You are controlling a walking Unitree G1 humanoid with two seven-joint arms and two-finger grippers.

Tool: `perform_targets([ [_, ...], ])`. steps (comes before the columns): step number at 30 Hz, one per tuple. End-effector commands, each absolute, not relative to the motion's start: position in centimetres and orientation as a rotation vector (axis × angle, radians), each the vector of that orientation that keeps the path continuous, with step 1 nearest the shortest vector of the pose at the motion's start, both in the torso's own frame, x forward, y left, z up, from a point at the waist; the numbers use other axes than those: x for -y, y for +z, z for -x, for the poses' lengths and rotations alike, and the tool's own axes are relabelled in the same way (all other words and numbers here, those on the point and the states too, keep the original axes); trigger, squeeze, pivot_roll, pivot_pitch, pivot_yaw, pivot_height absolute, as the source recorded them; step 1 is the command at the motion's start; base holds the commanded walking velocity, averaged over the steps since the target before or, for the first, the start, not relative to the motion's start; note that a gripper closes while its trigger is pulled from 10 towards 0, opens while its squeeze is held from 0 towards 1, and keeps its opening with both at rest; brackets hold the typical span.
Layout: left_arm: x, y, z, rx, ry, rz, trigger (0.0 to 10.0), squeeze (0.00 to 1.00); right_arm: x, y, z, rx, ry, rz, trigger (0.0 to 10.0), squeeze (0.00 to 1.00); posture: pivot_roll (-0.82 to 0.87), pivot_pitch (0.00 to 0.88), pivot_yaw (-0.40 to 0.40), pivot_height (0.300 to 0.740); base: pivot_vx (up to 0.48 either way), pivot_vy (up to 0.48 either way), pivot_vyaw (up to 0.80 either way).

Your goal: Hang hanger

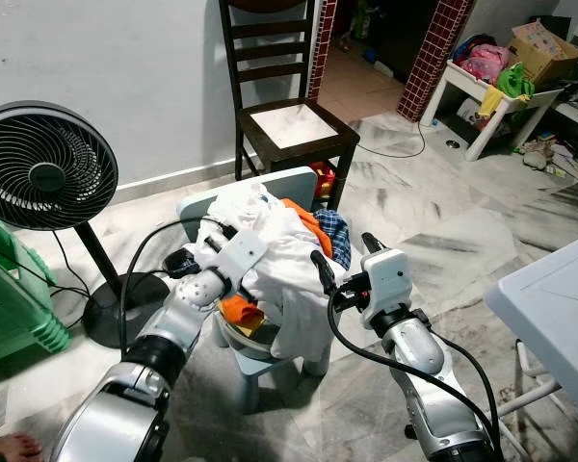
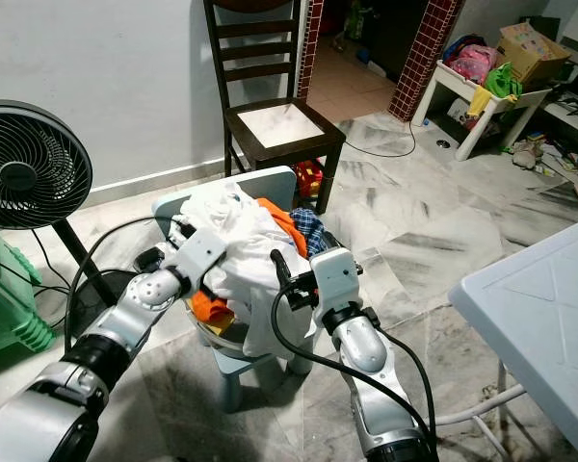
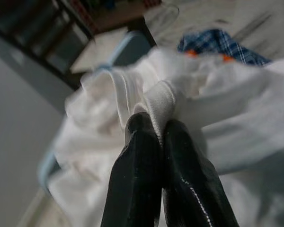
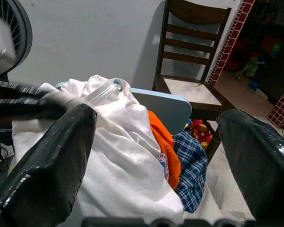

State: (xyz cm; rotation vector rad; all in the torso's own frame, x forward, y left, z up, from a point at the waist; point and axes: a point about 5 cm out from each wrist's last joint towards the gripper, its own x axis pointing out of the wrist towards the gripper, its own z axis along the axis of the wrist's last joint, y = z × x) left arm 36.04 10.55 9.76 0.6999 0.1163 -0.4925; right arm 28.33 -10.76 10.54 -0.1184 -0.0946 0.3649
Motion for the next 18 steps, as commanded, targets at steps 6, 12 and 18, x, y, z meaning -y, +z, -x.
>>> perform_targets([
  [6, -8.4, 9.5, -35.9, -0.072, -0.552, -0.788, 0.0, 0.0, 11.2, 10.6, -28.4, 0.098, 0.349, 0.124, 10.0, 0.0, -0.04, 0.06, -0.087, 0.74, 0.0, 0.0, 0.0],
  [12, -8.2, 7.8, -35.2, -0.156, -0.511, -0.628, 10.0, 0.0, 11.1, 10.5, -28.3, 0.095, 0.355, 0.126, 10.0, 0.0, -0.04, 0.063, -0.094, 0.74, 0.0, 0.0, 0.0],
  [18, -8.6, 9.4, -35.7, -0.028, -0.38, -0.563, 10.0, 1.0, 11.2, 10.6, -28.4, 0.097, 0.359, 0.132, 10.0, 0.0, -0.04, 0.063, -0.1, 0.74, 0.0, 0.0, 0.0],
])
